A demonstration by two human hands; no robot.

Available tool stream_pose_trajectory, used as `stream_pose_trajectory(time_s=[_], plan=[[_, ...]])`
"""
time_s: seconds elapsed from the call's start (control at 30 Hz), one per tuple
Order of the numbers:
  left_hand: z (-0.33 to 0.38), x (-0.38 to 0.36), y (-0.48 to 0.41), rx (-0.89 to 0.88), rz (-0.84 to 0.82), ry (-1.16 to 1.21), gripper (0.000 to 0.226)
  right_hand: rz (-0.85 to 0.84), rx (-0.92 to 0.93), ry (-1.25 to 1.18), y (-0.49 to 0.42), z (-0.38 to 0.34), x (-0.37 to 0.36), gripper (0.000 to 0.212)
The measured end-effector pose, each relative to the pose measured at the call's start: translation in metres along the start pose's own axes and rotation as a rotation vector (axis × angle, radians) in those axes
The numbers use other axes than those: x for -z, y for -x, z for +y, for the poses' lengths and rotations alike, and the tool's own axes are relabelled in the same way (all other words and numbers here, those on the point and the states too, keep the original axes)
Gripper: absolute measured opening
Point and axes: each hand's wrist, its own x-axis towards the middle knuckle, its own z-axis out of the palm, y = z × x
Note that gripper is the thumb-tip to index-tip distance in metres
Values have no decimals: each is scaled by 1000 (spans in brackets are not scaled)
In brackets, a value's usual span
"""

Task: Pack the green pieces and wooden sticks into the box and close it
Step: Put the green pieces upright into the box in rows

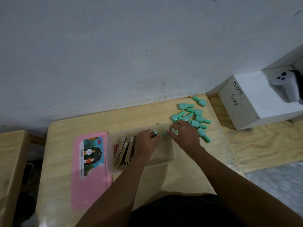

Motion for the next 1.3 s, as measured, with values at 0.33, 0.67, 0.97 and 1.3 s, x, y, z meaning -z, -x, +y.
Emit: stream_pose_trajectory(time_s=[0.33, 0.67, 0.97, 1.3], plan=[[10, -10, 1, -22, 37, 28, 21, -14, -20, -57, 0, -5, -1, 23], [14, -13, 1, 12, 74, 4, 21, 11, 3, 5, -1, -6, -4, 21], [16, -12, 0, 27, 64, 15, 20, 4, 19, 36, 0, -8, -6, 24], [14, -16, 2, 40, 67, 16, 27, 26, -18, -95, 6, 5, 9, 34]])
